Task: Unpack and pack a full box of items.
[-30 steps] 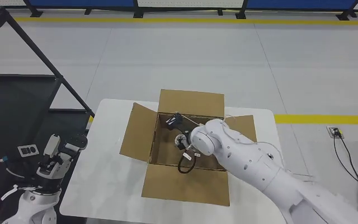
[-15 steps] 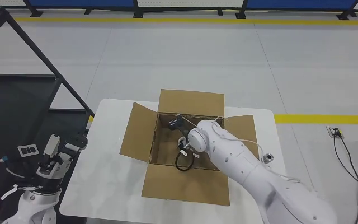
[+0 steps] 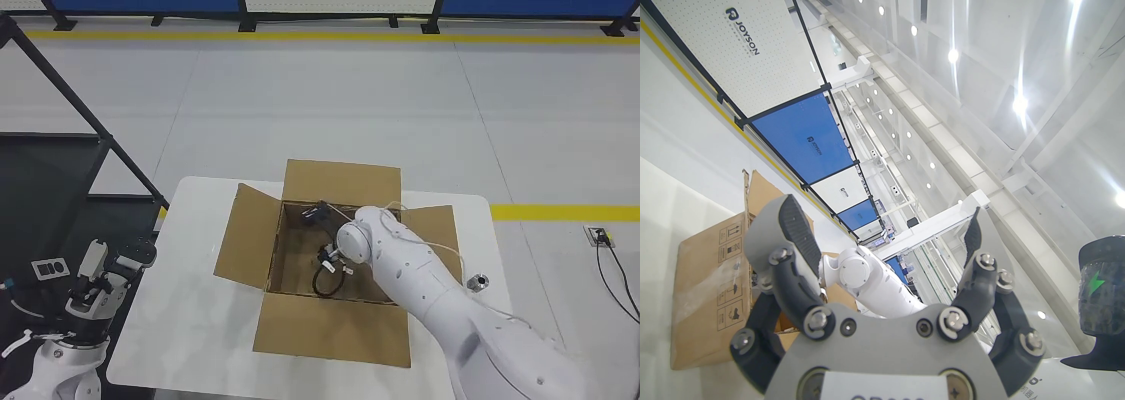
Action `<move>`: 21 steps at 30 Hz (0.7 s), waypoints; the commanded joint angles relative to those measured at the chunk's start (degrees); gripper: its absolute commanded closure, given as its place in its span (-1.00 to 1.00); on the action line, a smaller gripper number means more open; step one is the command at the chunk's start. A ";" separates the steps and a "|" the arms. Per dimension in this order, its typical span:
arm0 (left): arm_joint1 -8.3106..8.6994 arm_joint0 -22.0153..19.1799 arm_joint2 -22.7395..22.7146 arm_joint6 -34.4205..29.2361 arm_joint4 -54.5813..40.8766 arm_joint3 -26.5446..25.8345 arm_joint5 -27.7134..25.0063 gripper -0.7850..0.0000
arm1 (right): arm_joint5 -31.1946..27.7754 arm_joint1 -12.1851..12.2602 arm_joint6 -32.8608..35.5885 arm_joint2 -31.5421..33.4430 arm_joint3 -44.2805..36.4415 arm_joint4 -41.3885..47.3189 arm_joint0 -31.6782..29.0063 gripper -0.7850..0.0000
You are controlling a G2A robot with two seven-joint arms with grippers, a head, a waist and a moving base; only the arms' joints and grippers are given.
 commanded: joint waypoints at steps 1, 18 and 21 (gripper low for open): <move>0.00 0.00 0.00 0.00 0.00 0.00 0.00 -1.00 | -0.67 -0.08 -0.49 0.31 -0.04 -0.51 0.54 -1.00; 0.00 0.00 0.00 0.00 0.00 0.00 0.00 -1.00 | -8.17 12.13 1.29 13.31 -16.88 -3.63 -1.07 -1.00; 0.00 0.00 0.00 0.00 0.00 0.00 0.00 -1.00 | -8.01 16.85 5.56 19.63 -27.36 -4.85 -5.29 -1.00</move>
